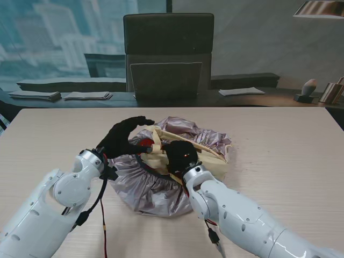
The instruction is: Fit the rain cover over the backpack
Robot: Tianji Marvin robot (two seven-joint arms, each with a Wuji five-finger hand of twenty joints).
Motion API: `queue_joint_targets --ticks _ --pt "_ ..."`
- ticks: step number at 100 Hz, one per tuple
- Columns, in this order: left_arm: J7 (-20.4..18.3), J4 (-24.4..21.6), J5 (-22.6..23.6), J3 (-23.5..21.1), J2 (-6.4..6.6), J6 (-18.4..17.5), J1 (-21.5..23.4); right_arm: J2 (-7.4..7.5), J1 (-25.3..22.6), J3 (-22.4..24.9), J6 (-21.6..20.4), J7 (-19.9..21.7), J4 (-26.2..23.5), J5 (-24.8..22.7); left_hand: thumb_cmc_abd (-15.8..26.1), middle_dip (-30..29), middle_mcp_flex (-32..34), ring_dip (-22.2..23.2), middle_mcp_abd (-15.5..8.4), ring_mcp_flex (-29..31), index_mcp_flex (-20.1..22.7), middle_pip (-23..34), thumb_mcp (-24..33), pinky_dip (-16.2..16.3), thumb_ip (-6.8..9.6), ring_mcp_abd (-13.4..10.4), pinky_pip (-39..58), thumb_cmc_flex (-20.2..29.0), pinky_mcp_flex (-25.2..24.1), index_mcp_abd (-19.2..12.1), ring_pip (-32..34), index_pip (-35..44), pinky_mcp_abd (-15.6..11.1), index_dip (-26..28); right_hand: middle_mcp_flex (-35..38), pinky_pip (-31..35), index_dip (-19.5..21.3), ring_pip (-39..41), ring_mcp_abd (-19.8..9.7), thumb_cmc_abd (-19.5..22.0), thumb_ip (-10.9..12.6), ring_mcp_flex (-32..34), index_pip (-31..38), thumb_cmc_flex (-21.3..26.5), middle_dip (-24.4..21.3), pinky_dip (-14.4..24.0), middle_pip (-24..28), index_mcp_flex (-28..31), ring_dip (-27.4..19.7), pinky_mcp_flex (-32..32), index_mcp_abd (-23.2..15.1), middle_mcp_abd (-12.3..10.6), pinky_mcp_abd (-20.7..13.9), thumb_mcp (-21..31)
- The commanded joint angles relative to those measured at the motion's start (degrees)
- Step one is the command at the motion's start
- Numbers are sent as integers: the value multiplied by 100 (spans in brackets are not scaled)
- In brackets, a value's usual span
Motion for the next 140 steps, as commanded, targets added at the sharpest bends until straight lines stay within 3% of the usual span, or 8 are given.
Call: queue_joint_targets --ticks 1,7,13,17,43,66,103,140 --pt "-314 -91 -143 1 143 18 25 25 -43 -9 30 229 -135 -16 97 -114 -160 -66 -128 -154 -98 -95 -222 -182 182 -101 -308 -187 -118 -158 -146 -72 83 -86 138 -51 85 172 -339 521 -99 649 -154 21 280 -87 425 -407 -139 -402 -616 22 239 -14" --pt "-441 -72 -113 38 173 4 -18 60 -74 15 18 341 -215 -26 74 -96 -165 -58 -124 -172 -63 -88 -221 -167 198 -148 -356 -119 -134 -170 -157 -50 78 -78 -619 -327 694 -629 -315 664 -102 256 -993 -545 159 106 280 -685 -509 -1319 -667 -53 -161 -138" --pt "-515 -37 -93 91 190 -9 -75 94 -105 45 -13 413 -290 -52 42 -23 -147 -25 -117 -133 38 10 -209 -110 214 -159 -408 -67 -117 -193 -146 26 72 -42 -1545 -535 1631 -1090 -425 941 773 -667 -2034 -1215 -115 91 98 -1066 -632 -2287 -569 -180 -633 -112" --pt "-566 -10 -55 125 204 -39 -117 128 -120 66 -43 495 -357 -86 34 24 -107 -2 -121 -90 175 82 -197 -61 219 -162 -428 -49 -98 -220 -133 102 79 -9 -2224 -593 1759 -1292 -539 1053 879 -1372 -2164 -1448 -286 95 -40 -1666 -715 -2964 -536 -260 -942 -237" --pt "-779 77 216 335 274 -214 -315 340 -113 80 -51 1234 -753 -330 -122 76 386 76 -95 57 1403 252 89 89 193 -154 -354 -55 -75 -218 -29 823 131 396 -5519 -1342 264 -2509 -1242 1237 815 -4518 -1996 -2331 -1926 -184 -678 -4515 -1126 -5835 -211 -751 -1984 -548" --pt "-1094 -24 734 454 381 -377 -404 314 -138 48 266 1494 -841 -164 -176 216 438 131 -125 52 1338 350 106 59 139 -213 -451 -227 -84 214 26 625 96 412 -6179 -1600 -127 -2998 -1431 1301 808 -5010 -2230 -2412 -2111 -137 -1065 -4956 -1351 -6286 30 -761 -2169 -594" --pt "-1194 142 3050 1262 517 -44 -871 204 -246 199 376 1364 -862 169 -472 712 -208 521 21 166 -230 89 496 342 87 -377 -41 -418 -43 1299 355 -688 -23 -358 -6141 -1679 -298 -3085 -1461 1313 802 -4932 -2047 -2267 -2125 -108 -997 -4918 -1415 -6251 -46 -763 -2407 -598" --pt "-127 1352 3165 2073 398 838 -1418 324 -509 513 173 1506 -1108 127 -199 1870 1650 1519 -602 1671 962 1754 1547 572 117 -405 1396 -308 -114 251 2031 1530 58 1062 -6016 -1680 -357 -3055 -1468 1508 890 -4920 -1947 -1863 -2098 -273 -951 -4806 -1392 -6253 -141 -765 -2467 -755"
